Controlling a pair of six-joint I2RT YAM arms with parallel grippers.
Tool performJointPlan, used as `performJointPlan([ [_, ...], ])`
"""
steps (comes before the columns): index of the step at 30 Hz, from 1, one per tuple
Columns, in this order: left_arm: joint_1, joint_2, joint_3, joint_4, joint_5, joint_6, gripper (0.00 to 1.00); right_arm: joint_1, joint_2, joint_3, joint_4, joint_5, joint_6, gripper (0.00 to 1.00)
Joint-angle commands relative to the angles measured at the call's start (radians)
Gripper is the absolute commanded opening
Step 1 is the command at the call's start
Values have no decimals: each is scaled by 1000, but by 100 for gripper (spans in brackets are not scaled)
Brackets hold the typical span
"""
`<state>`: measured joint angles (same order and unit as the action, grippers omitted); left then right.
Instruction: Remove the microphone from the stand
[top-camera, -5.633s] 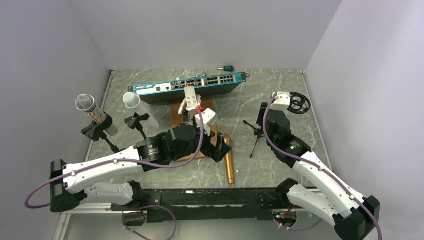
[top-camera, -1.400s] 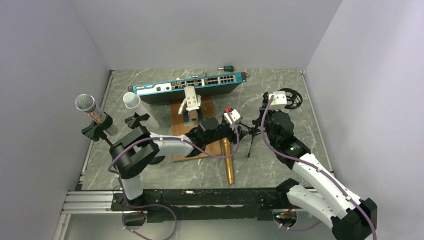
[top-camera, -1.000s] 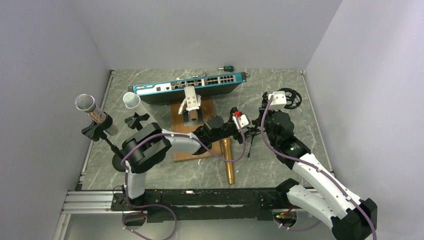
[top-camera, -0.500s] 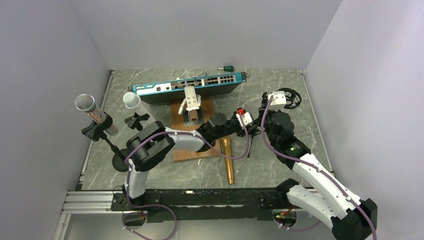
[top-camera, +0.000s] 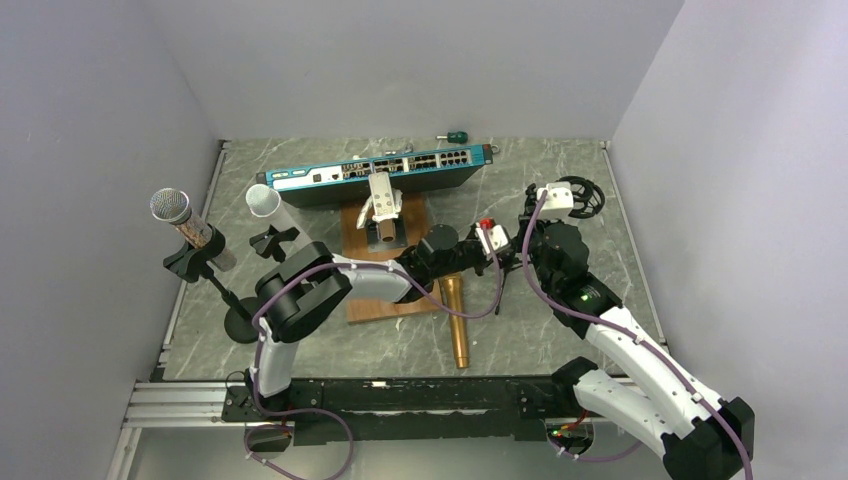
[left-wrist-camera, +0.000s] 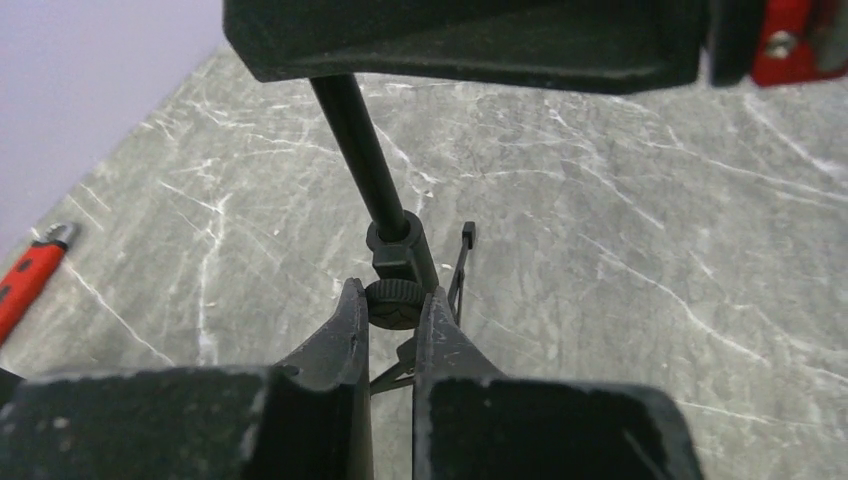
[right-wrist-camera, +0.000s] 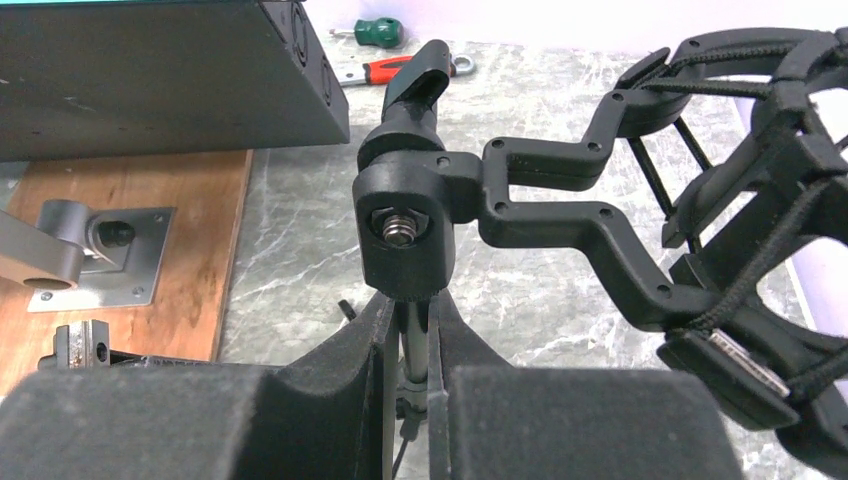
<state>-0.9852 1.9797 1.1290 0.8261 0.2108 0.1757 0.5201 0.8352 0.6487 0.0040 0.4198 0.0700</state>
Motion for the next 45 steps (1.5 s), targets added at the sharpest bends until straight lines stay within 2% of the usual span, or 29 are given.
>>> performJointPlan([
  [1, 3, -20, 67, -45, 1, -63, 0, 4, -11, 14, 1, -20, -9, 0],
  [3, 8, -40, 71, -87, 13, -184, 0, 4, -9, 14, 1, -13, -9, 0],
  [5, 23, -53, 78, -123, 46, -375, 0, 4, -8, 8, 5, -8, -6, 0],
  [10, 105, -25, 60, -132, 155, -1041, 0, 4, -11, -19, 35, -21, -7, 0],
  [14, 128, 44, 29, 87, 213, -1529, 0, 5, -14, -32, 47, -34, -10, 0],
  [18, 122, 42, 3, 152, 135, -1791, 0, 4, -13, -20, 34, -32, -10, 0],
  [20, 122, 35, 7, 88, 136, -1915, 0, 4, -16, -16, 33, -30, -13, 0],
  [27, 118, -5, -21, -73, 82, -2166, 0, 4, -7, -12, 31, -40, -18, 0],
  [32, 117, 46, -34, 47, 106, -2339, 0, 4, -6, -14, 36, -45, -24, 0],
  [37, 117, 17, -71, -8, 75, -2367, 0, 4, 1, -11, 35, -51, -28, 0],
  [41, 111, 16, -119, 80, -15, -2387, 1, 4, 1, -11, 41, -54, -30, 0],
  [42, 111, 19, -120, 100, -21, -2388, 13, 4, 2, -11, 41, -54, -29, 0],
  [44, 110, 31, -106, 111, -16, -2368, 49, 4, 3, -10, 39, -53, -27, 0],
  [45, 110, 31, -97, 112, -11, -2345, 72, 4, 5, -11, 39, -51, -26, 0],
])
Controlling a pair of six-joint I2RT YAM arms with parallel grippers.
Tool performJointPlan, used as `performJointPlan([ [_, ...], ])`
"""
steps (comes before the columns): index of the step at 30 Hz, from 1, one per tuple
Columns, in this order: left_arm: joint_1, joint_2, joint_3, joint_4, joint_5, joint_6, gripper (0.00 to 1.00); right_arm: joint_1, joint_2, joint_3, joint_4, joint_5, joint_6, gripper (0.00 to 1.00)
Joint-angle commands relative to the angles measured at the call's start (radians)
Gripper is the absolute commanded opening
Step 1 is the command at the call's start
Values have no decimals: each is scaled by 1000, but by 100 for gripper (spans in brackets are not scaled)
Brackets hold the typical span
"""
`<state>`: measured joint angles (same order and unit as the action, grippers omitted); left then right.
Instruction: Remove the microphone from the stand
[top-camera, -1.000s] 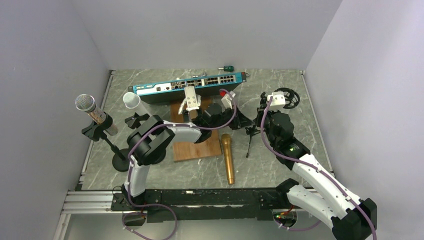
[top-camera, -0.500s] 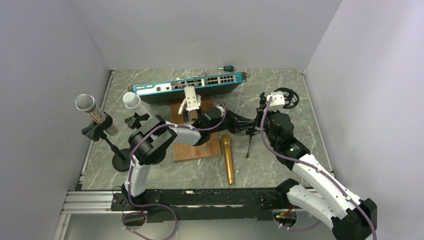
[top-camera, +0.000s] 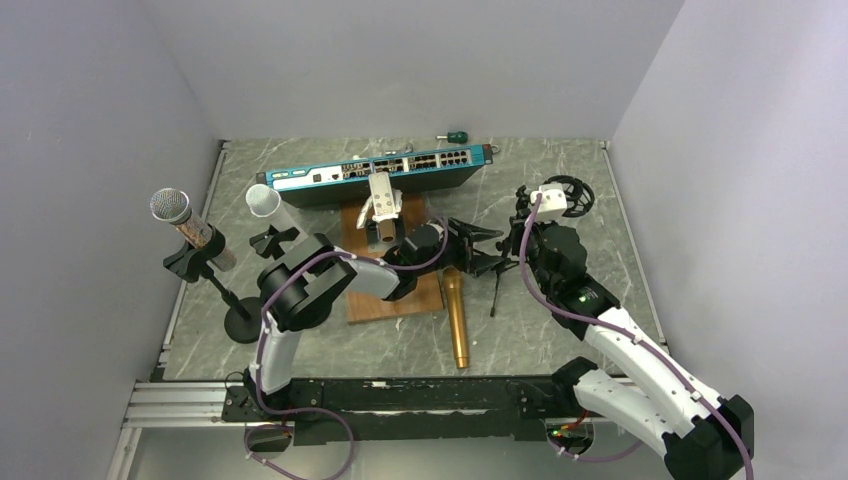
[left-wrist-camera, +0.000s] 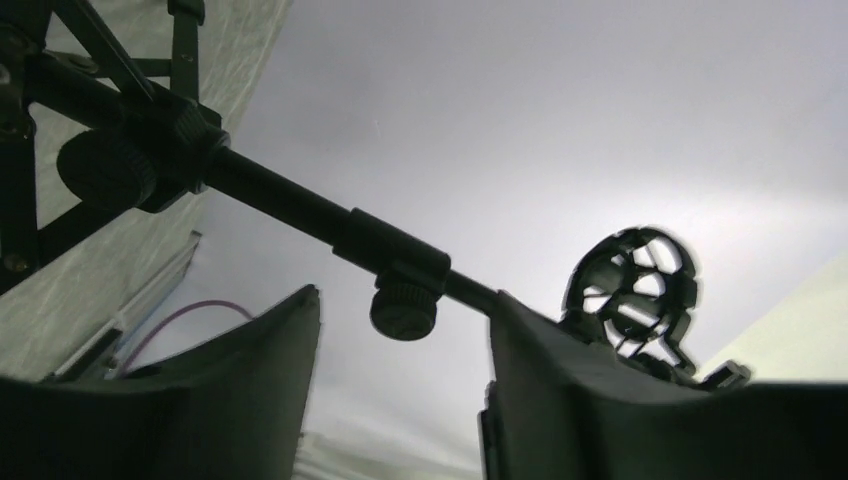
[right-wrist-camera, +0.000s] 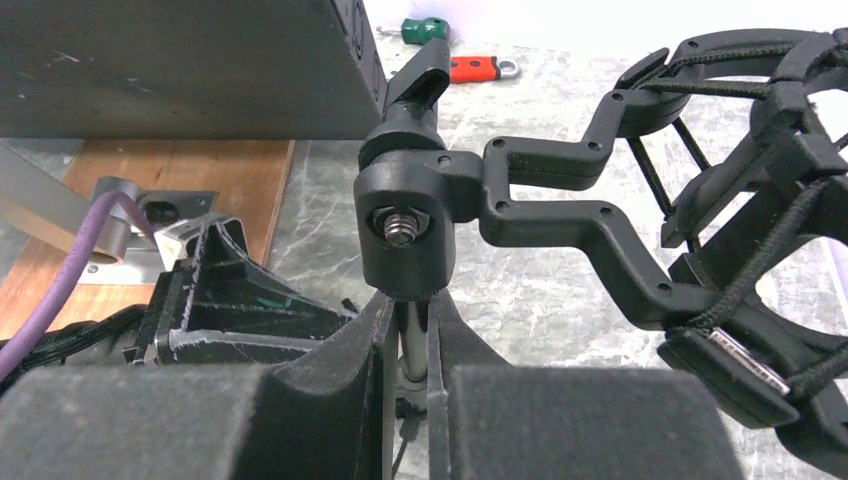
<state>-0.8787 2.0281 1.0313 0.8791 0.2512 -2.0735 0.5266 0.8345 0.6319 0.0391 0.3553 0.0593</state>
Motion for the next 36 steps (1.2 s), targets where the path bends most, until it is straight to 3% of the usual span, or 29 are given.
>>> performJointPlan([
  [1, 4, -19, 6, 52, -47, -67, 92, -2, 4, 5, 6, 13, -15, 0],
  [3, 3, -37, 10, 31, -41, 15, 99, -2, 2, 6, 1, 10, -13, 0],
  [12, -16, -198, -154, 67, -94, 420, 96, -3, -11, -2, 2, -5, -11, 0],
  [16, -31, -217, -163, 136, -24, 553, 94, -2, -10, -4, -8, -15, 0, 0],
  [22, -61, -320, -150, 42, 29, 740, 99, -2, -50, -33, -33, 13, 38, 2],
  [30, -60, -555, -218, -158, -6, 944, 99, -2, -56, 103, -348, -11, 182, 81],
  [33, -60, -616, -218, -224, 23, 991, 99, -3, -43, 167, -496, -39, 284, 92],
  [36, -62, -679, -224, -265, 53, 1031, 99, -2, -83, 180, -583, -114, 372, 94],
])
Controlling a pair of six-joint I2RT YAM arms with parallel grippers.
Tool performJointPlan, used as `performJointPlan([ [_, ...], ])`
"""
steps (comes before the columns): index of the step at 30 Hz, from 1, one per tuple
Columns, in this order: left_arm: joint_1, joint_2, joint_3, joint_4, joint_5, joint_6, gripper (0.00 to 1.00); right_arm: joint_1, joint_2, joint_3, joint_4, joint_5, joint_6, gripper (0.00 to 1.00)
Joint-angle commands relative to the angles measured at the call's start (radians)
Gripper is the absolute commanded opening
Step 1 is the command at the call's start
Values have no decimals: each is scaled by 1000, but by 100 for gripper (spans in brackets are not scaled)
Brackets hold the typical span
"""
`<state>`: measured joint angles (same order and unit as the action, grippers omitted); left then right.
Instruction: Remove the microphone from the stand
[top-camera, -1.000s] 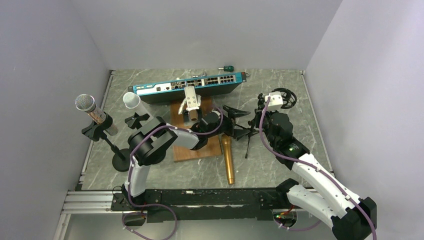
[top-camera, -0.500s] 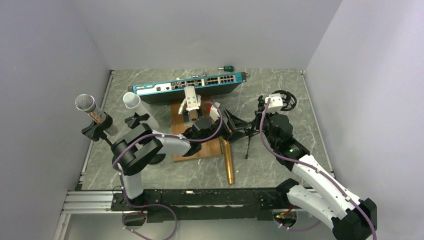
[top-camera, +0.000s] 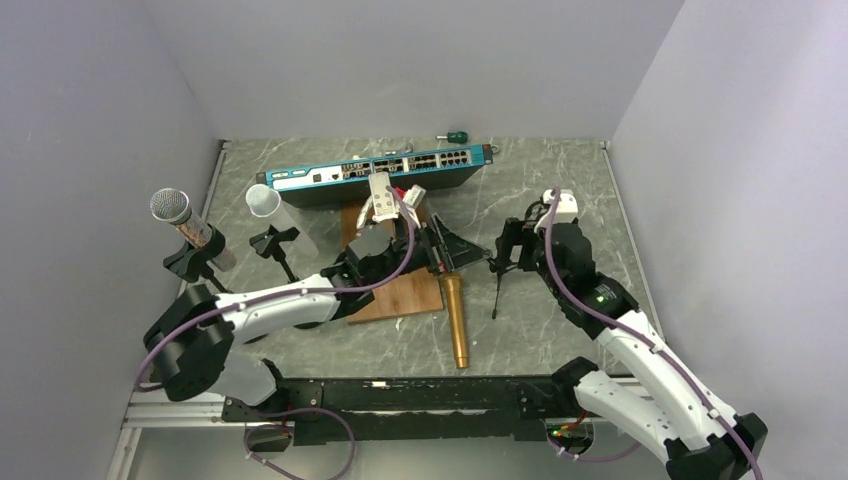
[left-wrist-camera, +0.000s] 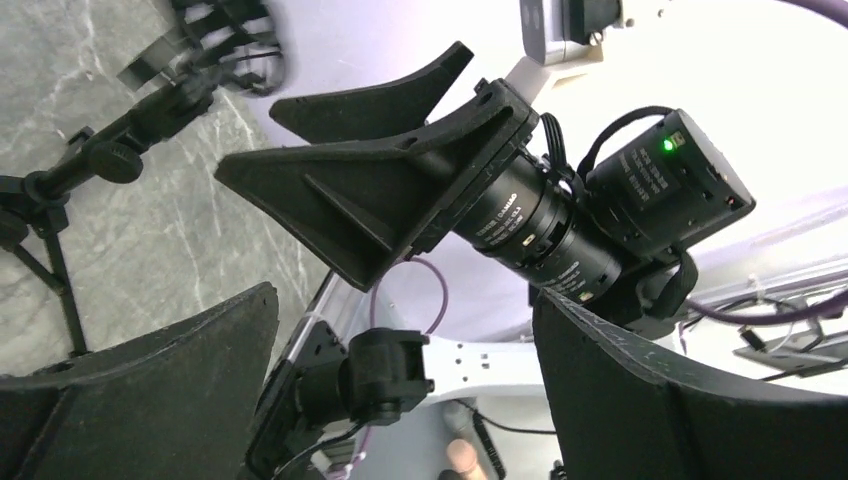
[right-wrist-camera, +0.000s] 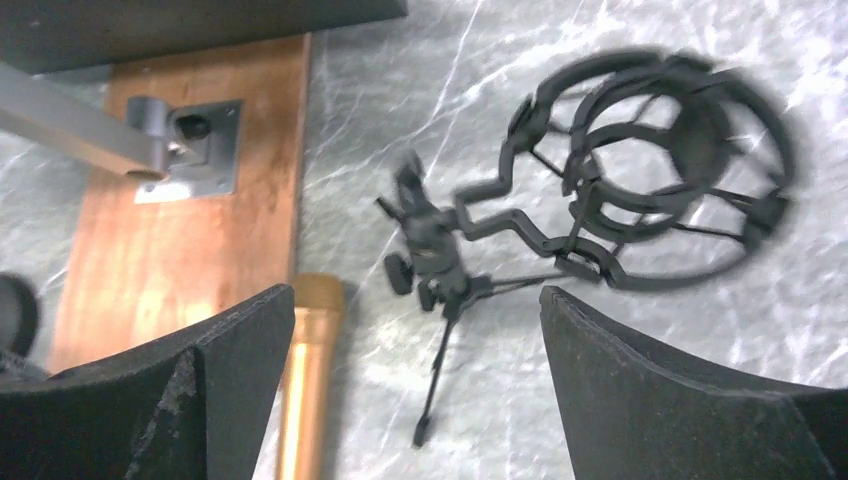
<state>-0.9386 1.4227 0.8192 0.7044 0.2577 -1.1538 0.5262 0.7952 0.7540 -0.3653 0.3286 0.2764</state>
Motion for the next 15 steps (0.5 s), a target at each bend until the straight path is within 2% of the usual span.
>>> performJointPlan([
  [1, -2, -95, -11, -105, 56, 124, 99, -2, -67, 56, -196, -124, 187, 94],
  [4, -3, -170, 11, -172, 98, 184, 99, -2, -135, 61, -242, -237, 230, 94],
  [8, -14, -290, 79, -350, 114, 344, 100, -2, -214, 101, -310, -296, 255, 95],
  [15, -31, -468, 262, -756, -22, 622, 99, -2, -237, 140, -340, -362, 226, 98],
])
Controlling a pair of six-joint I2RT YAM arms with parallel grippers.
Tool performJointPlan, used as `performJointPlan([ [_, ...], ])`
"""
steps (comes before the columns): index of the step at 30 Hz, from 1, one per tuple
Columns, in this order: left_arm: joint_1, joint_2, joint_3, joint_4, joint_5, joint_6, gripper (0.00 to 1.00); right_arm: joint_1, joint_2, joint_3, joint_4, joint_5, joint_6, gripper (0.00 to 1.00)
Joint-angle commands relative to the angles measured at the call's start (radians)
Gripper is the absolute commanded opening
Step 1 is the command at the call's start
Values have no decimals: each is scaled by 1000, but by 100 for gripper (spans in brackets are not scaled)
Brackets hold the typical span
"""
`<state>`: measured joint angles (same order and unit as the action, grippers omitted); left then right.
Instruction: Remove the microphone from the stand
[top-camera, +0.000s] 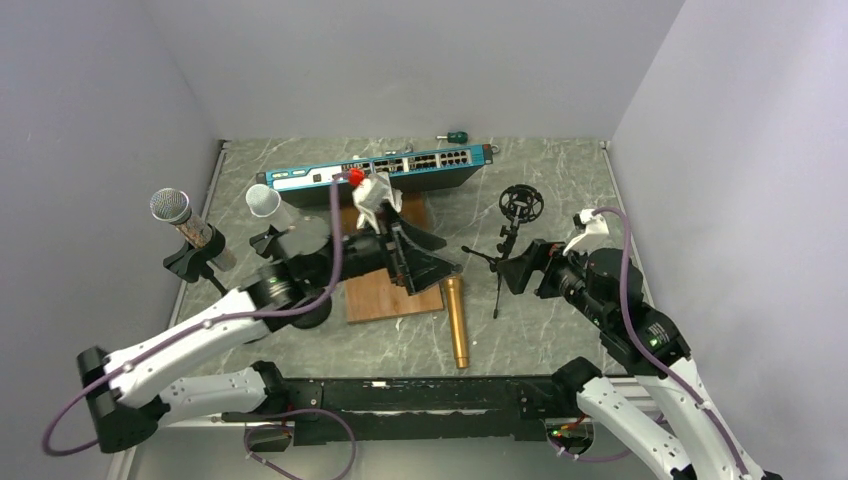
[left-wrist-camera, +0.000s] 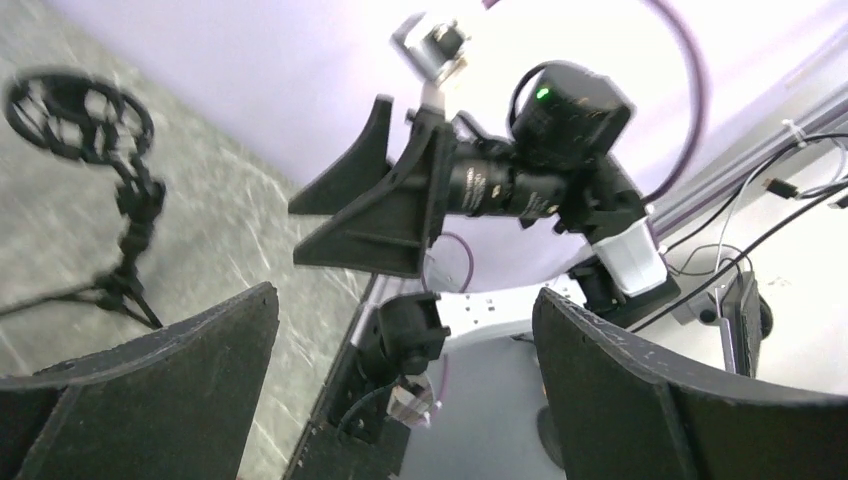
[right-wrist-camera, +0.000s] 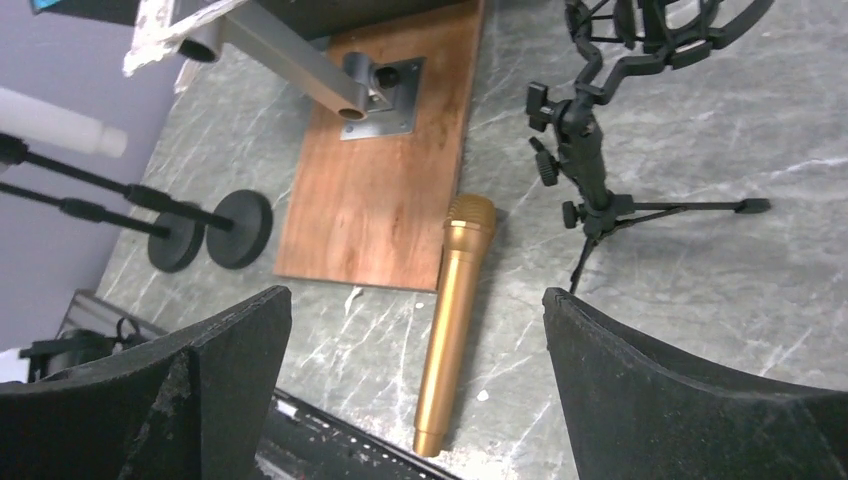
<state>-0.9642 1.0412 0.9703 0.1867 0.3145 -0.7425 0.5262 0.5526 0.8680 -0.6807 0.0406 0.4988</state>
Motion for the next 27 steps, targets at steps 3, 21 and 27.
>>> performJointPlan([
  [3, -7, -137, 164, -369, -145, 287, 99, -4, 8, 2, -6, -79, 8, 98],
  [21, -4, -370, 464, -925, -566, 444, 99, 7, 123, -210, 308, -338, 106, 100],
  [27, -4, -409, 560, -1065, -648, 463, 99, 283, 256, -148, 486, -179, 123, 100],
])
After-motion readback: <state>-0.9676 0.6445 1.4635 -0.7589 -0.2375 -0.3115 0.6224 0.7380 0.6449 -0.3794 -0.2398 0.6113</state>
